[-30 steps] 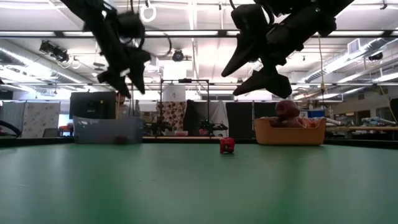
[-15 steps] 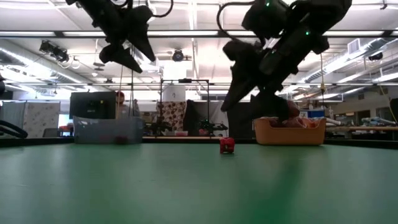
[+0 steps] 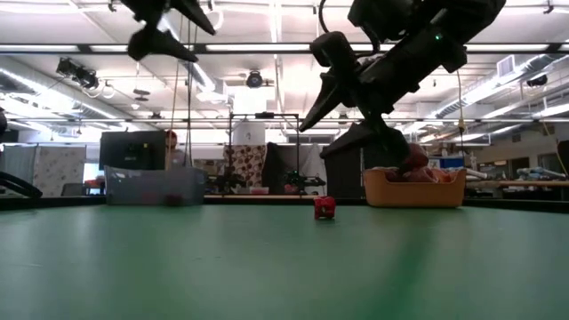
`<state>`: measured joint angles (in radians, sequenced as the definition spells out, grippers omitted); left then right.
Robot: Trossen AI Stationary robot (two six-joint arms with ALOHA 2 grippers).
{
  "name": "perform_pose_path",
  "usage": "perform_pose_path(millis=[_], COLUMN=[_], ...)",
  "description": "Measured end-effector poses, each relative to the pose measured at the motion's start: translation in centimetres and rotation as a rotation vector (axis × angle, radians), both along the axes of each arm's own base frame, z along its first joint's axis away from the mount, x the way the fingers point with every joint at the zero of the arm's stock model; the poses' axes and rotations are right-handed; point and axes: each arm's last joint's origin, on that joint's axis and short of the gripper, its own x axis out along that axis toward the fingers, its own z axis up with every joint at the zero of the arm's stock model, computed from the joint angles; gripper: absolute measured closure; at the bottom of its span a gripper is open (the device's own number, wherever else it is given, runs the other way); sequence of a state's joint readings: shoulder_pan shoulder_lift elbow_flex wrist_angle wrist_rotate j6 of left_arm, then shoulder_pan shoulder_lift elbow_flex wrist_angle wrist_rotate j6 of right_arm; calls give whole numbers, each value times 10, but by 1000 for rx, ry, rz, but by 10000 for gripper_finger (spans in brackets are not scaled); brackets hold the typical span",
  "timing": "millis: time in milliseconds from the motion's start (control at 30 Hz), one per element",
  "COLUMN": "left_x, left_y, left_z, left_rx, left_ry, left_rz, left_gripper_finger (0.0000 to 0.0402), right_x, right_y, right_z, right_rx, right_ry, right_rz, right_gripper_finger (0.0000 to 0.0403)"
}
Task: Sort produce into baskets
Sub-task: Put the top red chili pepper into the black bin
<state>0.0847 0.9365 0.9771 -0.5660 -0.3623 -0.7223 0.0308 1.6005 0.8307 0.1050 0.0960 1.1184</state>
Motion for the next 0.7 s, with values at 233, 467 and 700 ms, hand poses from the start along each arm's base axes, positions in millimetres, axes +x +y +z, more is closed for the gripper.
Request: perform_pose_path(millis=[233,467,700], left_x=[-11,-15,-21], left_y=[-3,-4,-5], left_z=[5,6,6], left_rx=[55,90,199], left_ry=[15,36,103], left_rz=[-51,-139,-261], left_gripper_finger=[101,102,102], right_x=[0,1,-3], right_y=[-5,-10,-10], right_z=[0,1,-4], right_rx=[-39,-74,-103], right_ry=[-1,-7,52], right_rz=[1,-20,-63], right_gripper_finger=[176,176,177])
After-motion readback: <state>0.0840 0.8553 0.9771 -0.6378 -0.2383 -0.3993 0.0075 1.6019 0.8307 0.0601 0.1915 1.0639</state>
